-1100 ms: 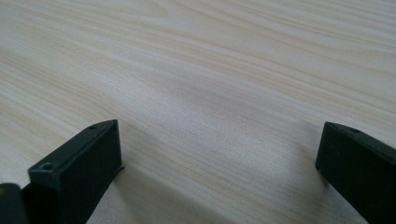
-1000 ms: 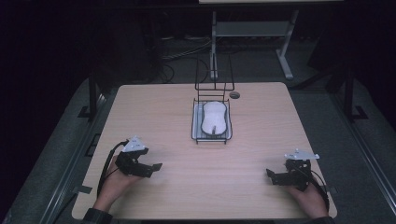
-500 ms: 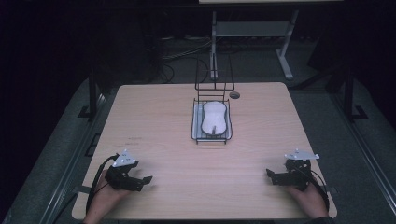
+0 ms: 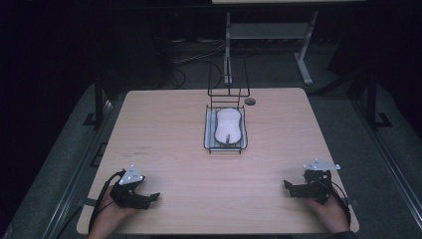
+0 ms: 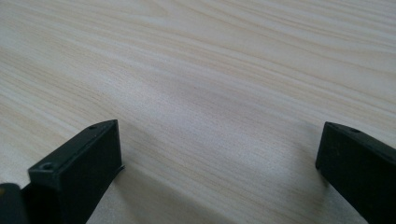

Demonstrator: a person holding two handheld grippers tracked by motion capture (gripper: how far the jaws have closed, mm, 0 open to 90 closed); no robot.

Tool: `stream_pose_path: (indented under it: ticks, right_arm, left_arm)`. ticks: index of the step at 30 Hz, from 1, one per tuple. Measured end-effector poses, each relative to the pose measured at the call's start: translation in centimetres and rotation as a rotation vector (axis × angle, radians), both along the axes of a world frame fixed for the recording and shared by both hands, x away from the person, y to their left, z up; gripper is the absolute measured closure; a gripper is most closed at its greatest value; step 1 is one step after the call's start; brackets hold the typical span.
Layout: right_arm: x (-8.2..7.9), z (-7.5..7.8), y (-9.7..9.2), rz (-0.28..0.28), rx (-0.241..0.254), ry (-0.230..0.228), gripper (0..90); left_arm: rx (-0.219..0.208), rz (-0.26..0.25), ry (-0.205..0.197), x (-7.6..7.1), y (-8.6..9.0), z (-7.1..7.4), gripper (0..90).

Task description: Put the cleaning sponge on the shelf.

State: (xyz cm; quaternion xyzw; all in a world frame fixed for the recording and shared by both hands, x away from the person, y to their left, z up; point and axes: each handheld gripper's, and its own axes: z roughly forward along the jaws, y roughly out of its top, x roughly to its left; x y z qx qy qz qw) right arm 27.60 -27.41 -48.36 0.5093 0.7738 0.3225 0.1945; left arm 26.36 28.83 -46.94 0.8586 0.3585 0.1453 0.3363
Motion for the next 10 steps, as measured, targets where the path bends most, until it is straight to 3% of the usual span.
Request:
stream_pose_path:
  ticks: [5,10]
  right_arm:
    - [0.00,0.00,0.00,0.000,0.000,0.000,0.0]
    - [0.00,0.00,0.00,0.000,0.000,0.000,0.0]
  left_arm:
    - [-0.035,-0.009,-0.036,-0.23,0.37,-0.43,13.1]
    - [-0.043,-0.009,-0.041,-0.29,0.43,-0.52,13.1]
